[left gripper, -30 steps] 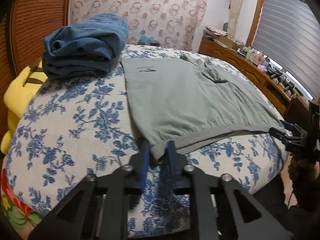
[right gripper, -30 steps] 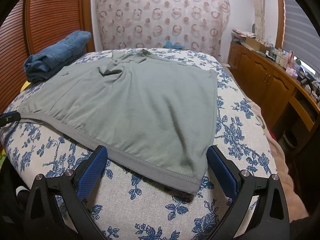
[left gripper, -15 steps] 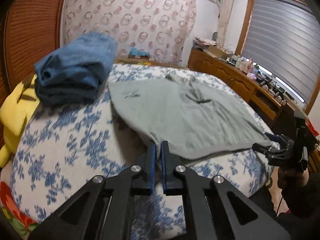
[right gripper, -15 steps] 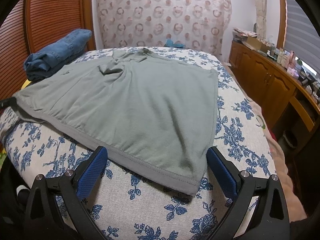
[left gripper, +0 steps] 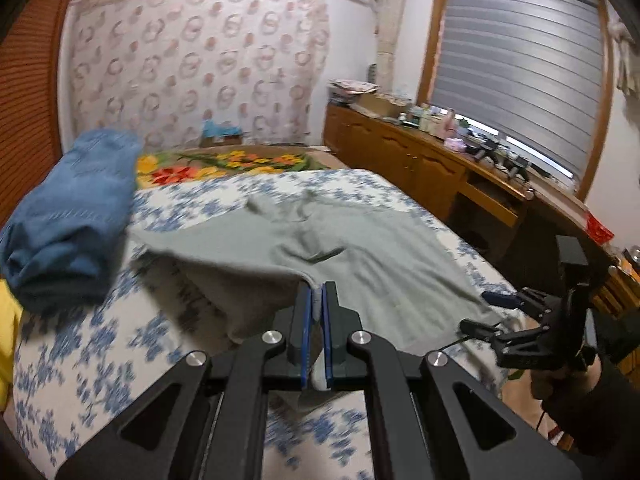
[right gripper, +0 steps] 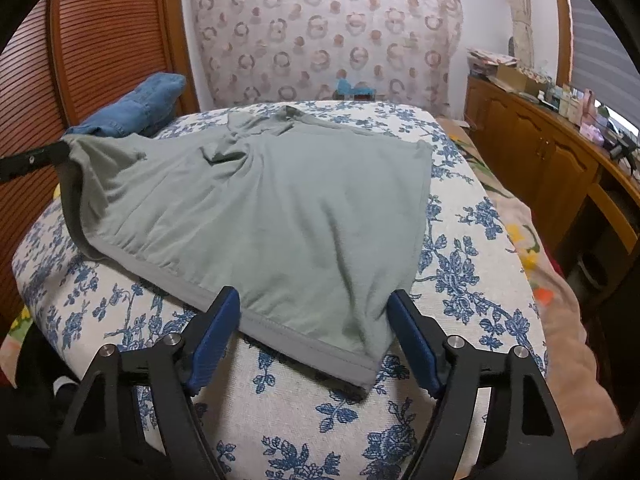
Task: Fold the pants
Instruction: 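Lift the held hem with the left gripper, fold it over, release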
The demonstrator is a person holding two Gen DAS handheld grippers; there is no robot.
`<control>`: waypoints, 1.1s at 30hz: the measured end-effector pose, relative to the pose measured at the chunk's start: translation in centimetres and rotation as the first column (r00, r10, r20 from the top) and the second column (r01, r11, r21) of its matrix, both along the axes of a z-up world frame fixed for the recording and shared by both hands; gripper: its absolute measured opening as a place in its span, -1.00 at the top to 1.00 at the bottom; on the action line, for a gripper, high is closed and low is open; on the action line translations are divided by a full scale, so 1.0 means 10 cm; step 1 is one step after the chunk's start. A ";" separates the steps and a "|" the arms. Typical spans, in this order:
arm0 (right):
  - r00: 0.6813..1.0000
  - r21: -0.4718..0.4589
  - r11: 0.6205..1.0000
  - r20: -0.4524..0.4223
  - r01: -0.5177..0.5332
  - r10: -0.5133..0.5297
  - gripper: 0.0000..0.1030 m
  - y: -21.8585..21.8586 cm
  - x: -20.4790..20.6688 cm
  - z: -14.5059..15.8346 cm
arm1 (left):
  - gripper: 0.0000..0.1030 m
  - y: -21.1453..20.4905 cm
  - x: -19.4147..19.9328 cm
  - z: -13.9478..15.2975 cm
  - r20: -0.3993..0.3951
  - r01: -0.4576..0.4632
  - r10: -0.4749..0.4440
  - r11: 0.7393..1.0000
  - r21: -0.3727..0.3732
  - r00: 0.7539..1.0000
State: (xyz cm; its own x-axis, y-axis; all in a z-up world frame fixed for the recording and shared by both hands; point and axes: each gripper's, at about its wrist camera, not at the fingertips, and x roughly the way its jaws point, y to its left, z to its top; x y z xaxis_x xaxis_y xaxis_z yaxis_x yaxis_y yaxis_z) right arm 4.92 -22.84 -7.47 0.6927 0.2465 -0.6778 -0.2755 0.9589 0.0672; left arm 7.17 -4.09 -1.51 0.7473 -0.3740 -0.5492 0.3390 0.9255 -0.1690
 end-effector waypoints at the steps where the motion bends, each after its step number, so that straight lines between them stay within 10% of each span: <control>1: 1.000 0.002 1.000 0.001 0.002 -0.002 -0.52 -0.01 0.00 0.00 | 0.96 -0.04 0.01 0.02 0.002 0.012 -0.012 1.000 0.002 1.000; 26: 0.998 0.051 0.997 0.022 0.054 -0.055 -0.48 -0.36 -0.07 0.09 | 0.94 -0.95 0.24 0.28 0.006 0.196 -0.196 0.980 0.046 0.981; 33: 0.999 0.045 0.998 0.025 0.048 -0.049 -0.48 -0.32 -0.05 0.10 | 0.28 -0.79 0.20 0.27 0.027 0.150 -0.152 0.987 0.066 0.988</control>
State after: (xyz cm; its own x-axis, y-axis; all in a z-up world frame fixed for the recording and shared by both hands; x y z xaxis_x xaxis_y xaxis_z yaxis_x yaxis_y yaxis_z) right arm 4.44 -26.01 -6.43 0.7215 0.2416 -0.6489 -0.2313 0.9674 0.1031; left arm 9.18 -11.95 1.22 0.7027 -0.4488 -0.5521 0.4796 0.8720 -0.0984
